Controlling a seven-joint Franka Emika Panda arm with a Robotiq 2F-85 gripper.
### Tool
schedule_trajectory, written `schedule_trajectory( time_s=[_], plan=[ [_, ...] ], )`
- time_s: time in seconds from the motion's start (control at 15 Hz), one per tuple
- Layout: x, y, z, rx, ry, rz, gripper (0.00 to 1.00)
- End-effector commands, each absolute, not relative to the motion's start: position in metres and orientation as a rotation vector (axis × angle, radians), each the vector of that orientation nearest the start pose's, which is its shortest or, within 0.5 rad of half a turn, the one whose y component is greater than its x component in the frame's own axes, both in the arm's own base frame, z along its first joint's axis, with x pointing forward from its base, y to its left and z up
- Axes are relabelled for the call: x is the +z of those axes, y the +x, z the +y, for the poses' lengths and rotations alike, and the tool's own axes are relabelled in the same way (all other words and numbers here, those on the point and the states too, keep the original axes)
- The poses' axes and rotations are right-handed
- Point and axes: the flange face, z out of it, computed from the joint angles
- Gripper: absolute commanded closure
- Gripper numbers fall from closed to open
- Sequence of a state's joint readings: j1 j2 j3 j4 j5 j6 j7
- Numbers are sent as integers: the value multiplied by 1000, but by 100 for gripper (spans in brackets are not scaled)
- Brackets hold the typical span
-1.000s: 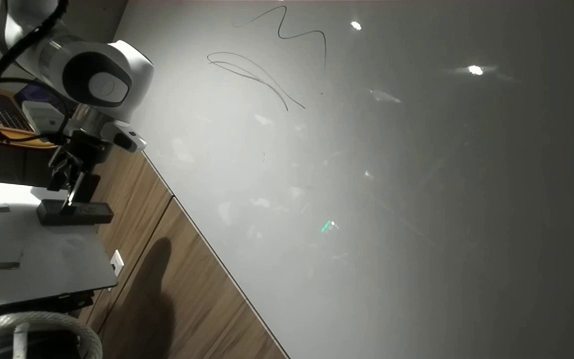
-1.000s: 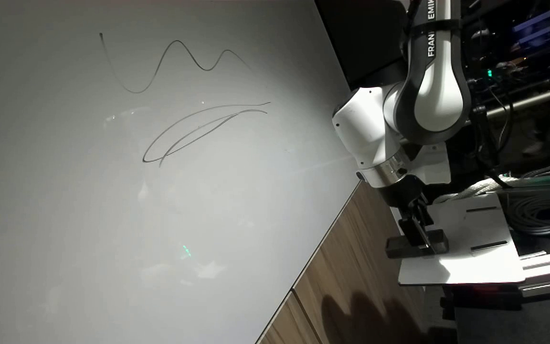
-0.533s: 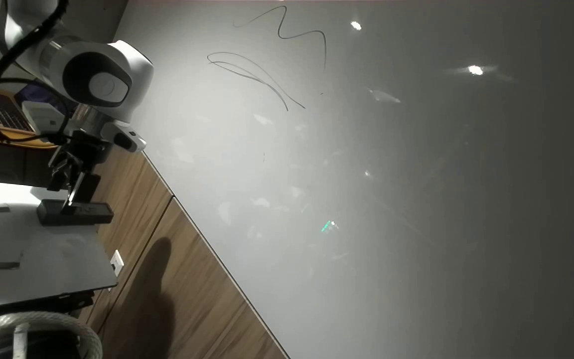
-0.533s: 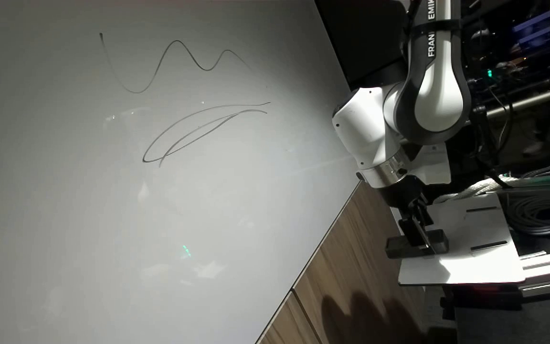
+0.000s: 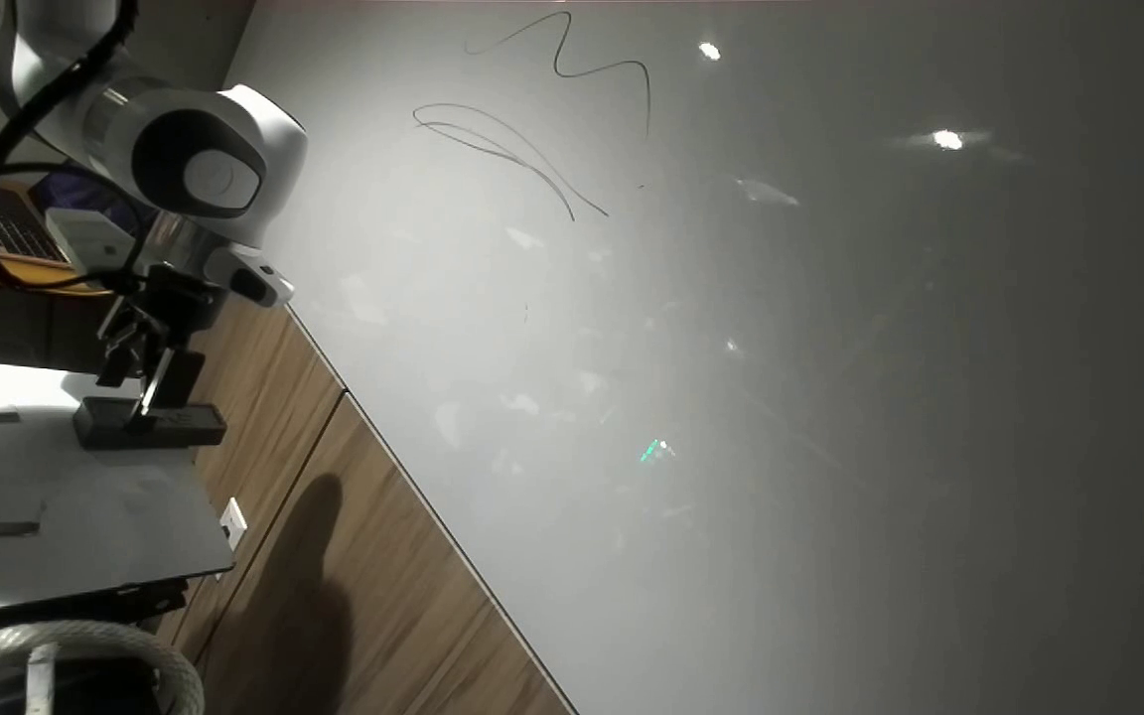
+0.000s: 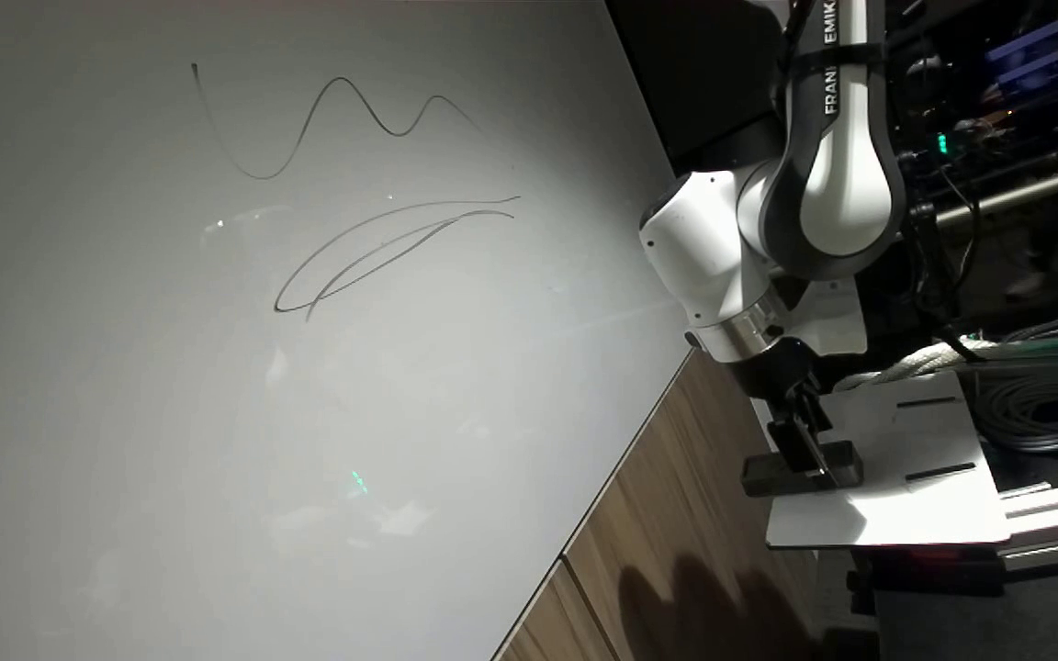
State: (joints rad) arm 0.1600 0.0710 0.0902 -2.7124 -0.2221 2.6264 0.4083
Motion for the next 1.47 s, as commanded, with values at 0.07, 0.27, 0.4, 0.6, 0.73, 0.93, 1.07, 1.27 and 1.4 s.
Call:
schedule_trajectory(
  time_s=[0.07,0.27,0.4,0.6,0.73,0.93,1.07,1.27,1.4],
  plan=[
    [192,379,102,179,-3283,-82,7],
    [191,380,102,182,-3283,-86,32],
    [190,379,102,186,-3284,-87,48],
    [190,379,101,188,-3283,-86,70],
    [191,378,101,186,-3283,-87,71],
    [199,376,105,171,-3279,-95,71],
    [210,375,112,150,-3279,-111,71],
    [236,375,126,91,-3279,-156,71],
    [259,375,138,46,-3283,-194,71]
  ],
)
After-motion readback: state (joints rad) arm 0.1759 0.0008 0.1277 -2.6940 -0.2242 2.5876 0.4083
